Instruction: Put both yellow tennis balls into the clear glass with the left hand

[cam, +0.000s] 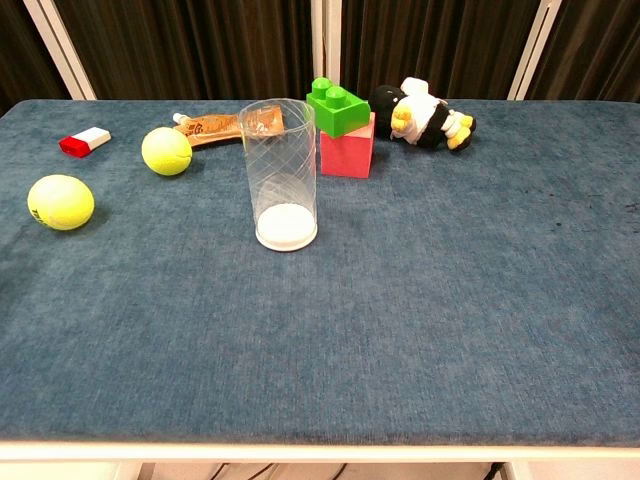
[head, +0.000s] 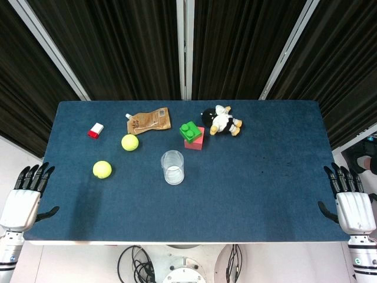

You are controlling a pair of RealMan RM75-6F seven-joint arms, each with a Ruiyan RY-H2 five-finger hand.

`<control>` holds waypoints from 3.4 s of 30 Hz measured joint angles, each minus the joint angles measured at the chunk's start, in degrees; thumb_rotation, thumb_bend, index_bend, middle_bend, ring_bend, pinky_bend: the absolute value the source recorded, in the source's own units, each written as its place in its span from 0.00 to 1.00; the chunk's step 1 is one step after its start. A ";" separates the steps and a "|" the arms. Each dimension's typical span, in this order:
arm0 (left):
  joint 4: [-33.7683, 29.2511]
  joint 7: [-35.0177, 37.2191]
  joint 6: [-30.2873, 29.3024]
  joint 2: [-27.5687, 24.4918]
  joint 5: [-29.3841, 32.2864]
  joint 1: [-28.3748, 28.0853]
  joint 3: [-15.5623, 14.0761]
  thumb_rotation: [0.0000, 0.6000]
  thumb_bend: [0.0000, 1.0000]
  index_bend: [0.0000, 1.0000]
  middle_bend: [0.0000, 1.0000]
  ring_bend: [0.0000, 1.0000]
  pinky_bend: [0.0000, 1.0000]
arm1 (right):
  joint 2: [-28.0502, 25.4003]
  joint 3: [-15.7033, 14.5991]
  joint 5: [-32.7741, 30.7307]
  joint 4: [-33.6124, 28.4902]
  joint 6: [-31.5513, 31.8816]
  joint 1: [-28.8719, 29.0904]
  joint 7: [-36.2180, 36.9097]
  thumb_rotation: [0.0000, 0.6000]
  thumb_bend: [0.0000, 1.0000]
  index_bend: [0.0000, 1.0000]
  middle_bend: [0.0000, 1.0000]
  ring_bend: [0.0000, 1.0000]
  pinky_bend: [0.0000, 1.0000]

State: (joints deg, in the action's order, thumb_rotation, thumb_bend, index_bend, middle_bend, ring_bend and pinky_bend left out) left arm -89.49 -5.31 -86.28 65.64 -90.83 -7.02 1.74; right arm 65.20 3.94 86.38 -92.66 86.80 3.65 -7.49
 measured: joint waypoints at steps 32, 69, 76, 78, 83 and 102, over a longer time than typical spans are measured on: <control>5.90 9.75 22.78 6.41 4.75 -17.36 5.07 1.00 0.04 0.04 0.03 0.00 0.13 | -1.03 -0.13 0.21 0.23 1.11 -1.02 2.59 1.00 0.18 0.00 0.00 0.00 0.00; 31.12 17.16 33.08 22.85 12.62 -25.66 4.44 1.00 0.14 0.51 0.46 0.44 0.74 | -2.50 0.24 -1.15 -1.55 0.40 -1.31 2.53 1.00 0.20 0.00 0.00 0.00 0.00; 33.14 18.77 29.54 23.85 11.16 -25.17 4.47 1.00 0.16 0.55 0.52 0.52 0.81 | -2.64 0.41 -1.58 -1.63 0.37 -1.42 2.83 1.00 0.20 0.00 0.00 0.00 0.00; 32.09 18.89 28.47 23.22 10.90 -25.11 4.75 1.00 0.16 0.55 0.53 0.52 0.81 | -2.72 0.45 -1.49 -1.75 0.49 -1.43 2.85 1.00 0.20 0.00 0.00 0.00 0.00; 25.62 17.98 24.73 19.52 10.54 -24.97 6.60 1.00 0.16 0.56 0.54 0.52 0.80 | -3.07 0.57 -0.90 -2.27 1.21 -1.52 2.84 1.00 0.20 0.00 0.00 0.00 0.00; -8.85 4.08 24.01 3.85 13.27 -29.91 13.85 1.00 0.16 0.58 0.56 0.52 0.80 | -2.71 0.27 1.49 -3.28 1.89 -1.21 2.53 1.00 0.20 0.00 0.00 0.00 0.00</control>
State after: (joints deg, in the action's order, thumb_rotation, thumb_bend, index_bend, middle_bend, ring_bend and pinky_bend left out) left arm -98.34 -1.23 -62.27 69.50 -77.56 -36.93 15.60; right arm 62.48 4.22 87.87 -95.94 88.69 2.45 -4.96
